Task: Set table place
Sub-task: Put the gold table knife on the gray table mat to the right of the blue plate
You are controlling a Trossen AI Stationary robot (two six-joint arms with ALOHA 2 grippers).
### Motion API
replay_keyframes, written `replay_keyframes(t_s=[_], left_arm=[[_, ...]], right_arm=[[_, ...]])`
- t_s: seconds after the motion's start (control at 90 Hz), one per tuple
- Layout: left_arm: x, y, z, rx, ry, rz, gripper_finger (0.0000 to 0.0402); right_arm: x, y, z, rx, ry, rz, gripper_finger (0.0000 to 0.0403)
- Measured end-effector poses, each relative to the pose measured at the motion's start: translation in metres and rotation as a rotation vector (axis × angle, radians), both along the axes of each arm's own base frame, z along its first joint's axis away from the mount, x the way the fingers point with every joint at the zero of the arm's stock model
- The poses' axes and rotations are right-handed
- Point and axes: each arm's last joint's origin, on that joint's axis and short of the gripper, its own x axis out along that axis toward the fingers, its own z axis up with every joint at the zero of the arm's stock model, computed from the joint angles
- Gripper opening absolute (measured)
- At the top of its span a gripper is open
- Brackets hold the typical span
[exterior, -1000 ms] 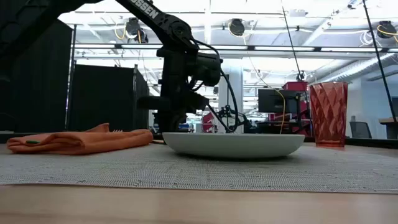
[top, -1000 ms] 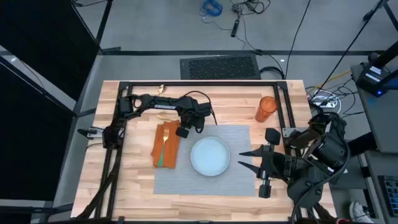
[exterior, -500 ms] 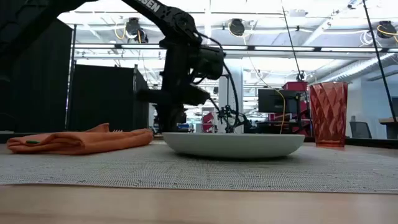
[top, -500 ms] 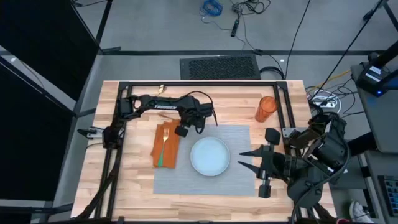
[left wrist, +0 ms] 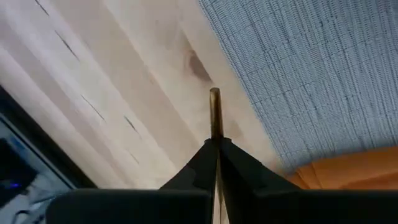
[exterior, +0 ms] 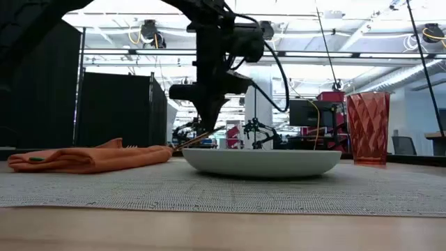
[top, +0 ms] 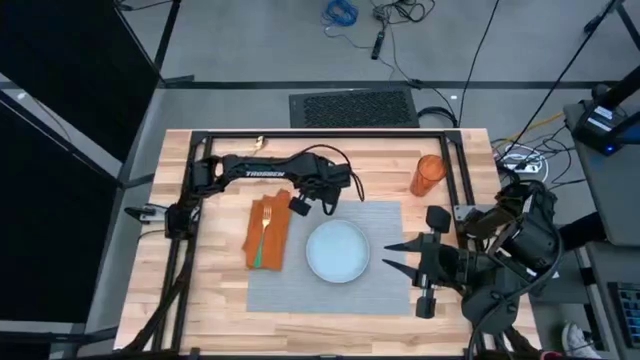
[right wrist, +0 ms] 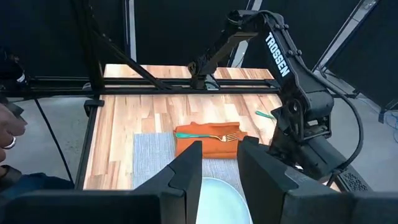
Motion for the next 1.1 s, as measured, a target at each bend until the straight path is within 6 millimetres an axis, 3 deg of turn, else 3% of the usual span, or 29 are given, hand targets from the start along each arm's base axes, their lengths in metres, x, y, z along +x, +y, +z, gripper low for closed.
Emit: replay_keyframes(t_s=[0.344,0.556,0.7,0.878,0.978,1.1], left_arm=[[0.009,-0.021,0.003,0.038,-0.032,-0.108,0.0],[0.011,-0.024,0.003,0.082,-0.043,-0.109,0.0],[0.006,-0.004,0.003,0.091,-0.033,-0.019,0.0],[-0.012,0.042,0.002,0.056,0.023,0.133,0.0009],[-0.02,0.062,0.002,-0.003,0.017,0.203,0.0042],[-0.024,0.071,0.002,-0.073,0.003,0.231,0.0103]], right_arm=[[0.0,0.0,0.0,0.0,0.0,0.0,0.0086],[0.0,0.0,0.0,0.0,0.0,0.0,0.0086],[0.001,0.001,-0.001,-0.001,0.001,-0.001,0.0086],[0.003,0.004,-0.003,-0.011,0.008,-0.001,0.0086],[0.004,0.004,-0.005,-0.014,0.012,-0.001,0.0086],[0.006,0.007,-0.007,-0.028,0.023,0.001,0.0086]])
